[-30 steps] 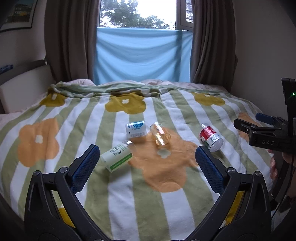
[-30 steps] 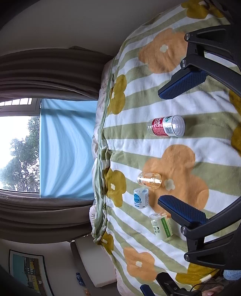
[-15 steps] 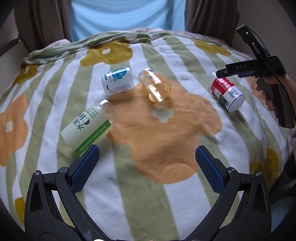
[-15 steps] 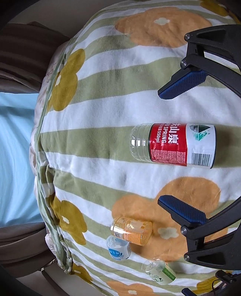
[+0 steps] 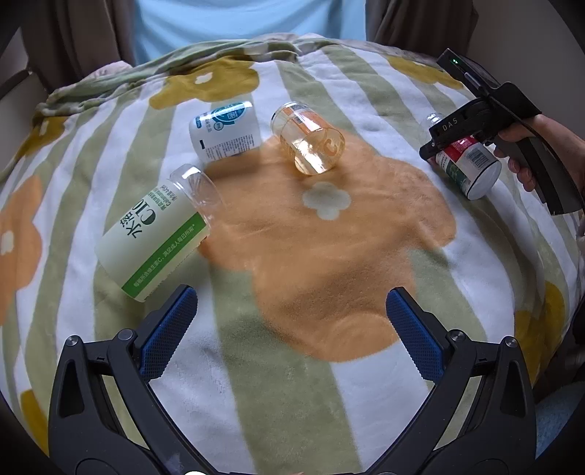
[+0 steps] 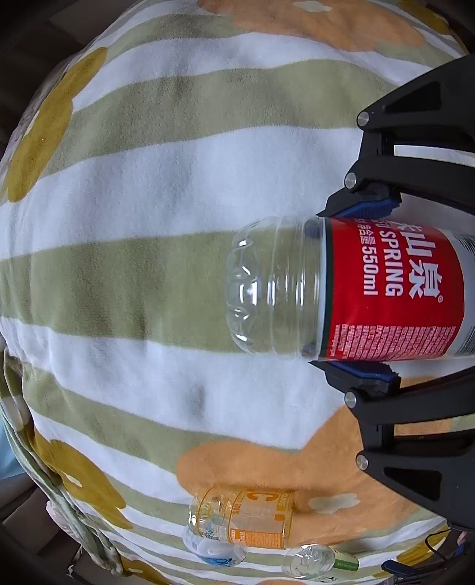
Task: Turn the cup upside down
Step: 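Lift the bottle with the right tool, lay it on its side, open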
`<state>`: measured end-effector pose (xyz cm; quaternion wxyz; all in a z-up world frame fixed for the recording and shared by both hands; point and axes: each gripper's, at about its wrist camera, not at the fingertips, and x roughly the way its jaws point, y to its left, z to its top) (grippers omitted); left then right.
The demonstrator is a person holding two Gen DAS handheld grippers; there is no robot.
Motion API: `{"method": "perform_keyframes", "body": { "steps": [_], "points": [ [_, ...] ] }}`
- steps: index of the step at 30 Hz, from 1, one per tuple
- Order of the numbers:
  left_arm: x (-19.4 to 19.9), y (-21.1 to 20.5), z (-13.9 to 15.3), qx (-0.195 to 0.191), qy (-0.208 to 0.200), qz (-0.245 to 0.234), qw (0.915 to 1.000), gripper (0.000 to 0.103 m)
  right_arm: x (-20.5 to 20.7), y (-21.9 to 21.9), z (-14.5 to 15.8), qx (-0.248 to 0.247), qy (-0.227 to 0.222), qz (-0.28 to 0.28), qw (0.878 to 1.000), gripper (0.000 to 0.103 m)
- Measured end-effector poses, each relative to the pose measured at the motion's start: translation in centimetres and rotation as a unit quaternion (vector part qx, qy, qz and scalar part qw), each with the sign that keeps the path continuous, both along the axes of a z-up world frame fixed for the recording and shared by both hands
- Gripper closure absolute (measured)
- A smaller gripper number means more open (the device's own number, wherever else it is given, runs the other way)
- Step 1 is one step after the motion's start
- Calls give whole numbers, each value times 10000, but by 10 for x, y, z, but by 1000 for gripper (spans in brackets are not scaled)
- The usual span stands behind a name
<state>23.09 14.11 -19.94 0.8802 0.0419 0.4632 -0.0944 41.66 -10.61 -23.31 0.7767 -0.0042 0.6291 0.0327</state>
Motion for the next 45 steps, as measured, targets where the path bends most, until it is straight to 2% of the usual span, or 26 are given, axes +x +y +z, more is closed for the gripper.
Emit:
{"method": "perform_keyframes", "body": {
  "steps": [4,13,17,21,25,31,40,45],
  "points": [
    [-5,1,-1,10,20,15,10000,0,-7,4,9,-96,-93,50,9999,47],
    [-30,14,5,-95,30,170,9998,0,-51,32,46,289,-348,347,9984,47],
    [-45,22,11,-156,48,226,9996,0,-87,62,59,505,-432,676,9955,47],
    [-64,34,16,-158,84,299,9994,0,-121,114,62,386,-539,1242,9900,47],
    [-85,49,18,-152,126,385,9991,0,-154,157,56,462,-532,1684,9832,47],
    [-110,67,20,-198,165,496,9984,0,-188,204,34,380,-426,2010,9779,47],
    [-131,79,19,-211,205,560,9980,0,-199,228,3,308,-249,2026,9785,47],
    [-135,79,17,-251,243,573,9977,0,-198,230,-2,290,-309,2054,9778,46]
  ]
}}
